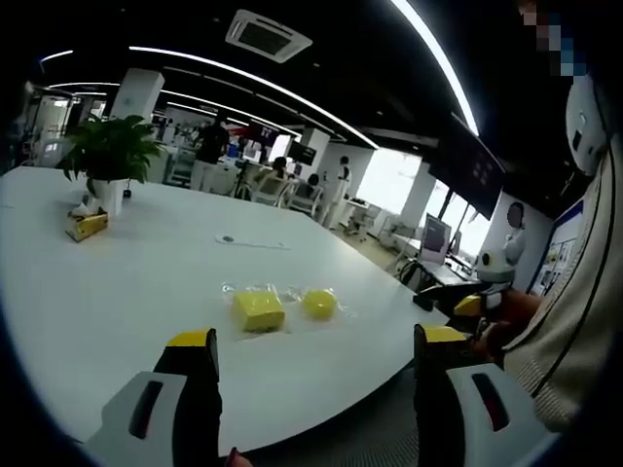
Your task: Compare the silicone blocks by pressing each to a similar depth, holding the contact briefly, and releasing to observe deformation and rebound differences across the visible hardness samples.
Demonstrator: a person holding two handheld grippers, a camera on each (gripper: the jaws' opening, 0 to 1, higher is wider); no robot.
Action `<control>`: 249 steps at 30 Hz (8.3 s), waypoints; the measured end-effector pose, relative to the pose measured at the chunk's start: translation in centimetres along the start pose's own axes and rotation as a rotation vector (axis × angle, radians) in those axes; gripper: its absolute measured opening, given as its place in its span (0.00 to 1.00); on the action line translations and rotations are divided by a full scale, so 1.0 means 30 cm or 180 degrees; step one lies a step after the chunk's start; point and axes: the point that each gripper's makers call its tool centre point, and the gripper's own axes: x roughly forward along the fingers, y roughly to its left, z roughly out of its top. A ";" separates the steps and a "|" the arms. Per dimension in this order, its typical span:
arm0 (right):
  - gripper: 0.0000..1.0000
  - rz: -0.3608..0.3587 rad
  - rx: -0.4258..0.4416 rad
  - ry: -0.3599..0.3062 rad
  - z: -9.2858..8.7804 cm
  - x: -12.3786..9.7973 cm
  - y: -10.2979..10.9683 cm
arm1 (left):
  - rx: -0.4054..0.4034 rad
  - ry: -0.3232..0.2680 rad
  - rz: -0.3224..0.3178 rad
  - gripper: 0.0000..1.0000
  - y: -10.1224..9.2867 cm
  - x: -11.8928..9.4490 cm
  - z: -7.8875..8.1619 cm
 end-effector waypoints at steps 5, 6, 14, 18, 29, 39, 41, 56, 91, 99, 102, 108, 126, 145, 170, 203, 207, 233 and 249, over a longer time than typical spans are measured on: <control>0.75 -0.0019 -0.0006 -0.0013 0.008 -0.002 -0.014 | 0.0027 0.0031 -0.0036 0.81 -0.004 0.017 0.008; 0.75 -0.0018 0.0000 -0.0013 0.009 -0.002 -0.016 | 0.0027 0.0039 -0.0042 0.80 -0.004 0.021 0.010; 0.75 -0.0041 0.0002 -0.0002 0.011 -0.001 -0.034 | -0.0011 0.0115 -0.0077 0.78 0.004 0.063 0.012; 0.75 -0.0062 0.0021 -0.0002 0.019 0.000 -0.048 | -0.0003 0.0181 -0.0104 0.79 0.015 0.095 0.013; 0.75 -0.0118 0.0098 0.0095 0.015 0.034 -0.089 | -0.0407 0.0144 -0.0124 0.79 0.117 0.238 0.058; 0.74 -0.0218 0.0237 0.0226 -0.012 0.077 -0.146 | -0.0706 0.0353 -0.0151 0.79 0.298 0.453 -0.012; 0.74 -0.0243 0.0272 0.0252 -0.017 0.084 -0.159 | -0.0784 0.0334 -0.0156 0.79 0.340 0.493 -0.023; 0.74 -0.0395 0.0416 0.0447 -0.048 0.119 -0.226 | -0.1204 0.0421 -0.0226 0.78 0.459 0.732 -0.105; 0.73 -0.0524 0.0534 0.0782 -0.128 0.131 -0.276 | -0.2451 0.0370 -0.0580 0.00 0.621 0.914 -0.201; 0.72 -0.0490 0.0504 0.0733 -0.114 0.130 -0.264 | -0.1912 0.0306 -0.0446 0.00 0.579 0.886 -0.150; 0.72 -0.0465 0.0481 0.0699 -0.105 0.131 -0.254 | -0.1642 0.0297 -0.0374 0.00 0.555 0.867 -0.124; 0.71 -0.0392 0.0414 0.0589 -0.082 0.127 -0.225 | -0.1136 0.0219 -0.0273 0.00 0.433 0.816 -0.021; 0.71 -0.0262 0.0148 0.0277 0.001 0.050 -0.169 | 0.0307 0.0328 -0.0262 0.00 0.161 0.767 0.102; 0.70 0.0028 -0.0325 0.0092 0.122 0.016 -0.117 | 0.0770 0.0135 -0.0559 0.00 -0.075 0.601 0.261; 0.70 0.1186 -0.1715 0.0650 0.358 0.236 -0.020 | 0.1172 0.0223 -0.1015 0.00 -0.264 0.546 0.292; 0.33 0.2078 -0.2135 0.1302 0.271 0.461 0.076 | 0.1754 0.0382 -0.1800 0.00 -0.379 0.561 0.346; 0.25 0.2032 -0.2206 0.1284 0.268 0.450 0.085 | 0.1815 0.0376 -0.1815 0.00 -0.387 0.536 0.339; 0.05 0.1919 -0.2519 0.1514 0.238 0.355 0.151 | 0.2102 0.0299 -0.1910 0.00 -0.493 0.432 0.312; 0.05 0.1940 -0.2490 0.1610 0.211 0.325 0.163 | 0.2190 0.0312 -0.1897 0.00 -0.498 0.410 0.298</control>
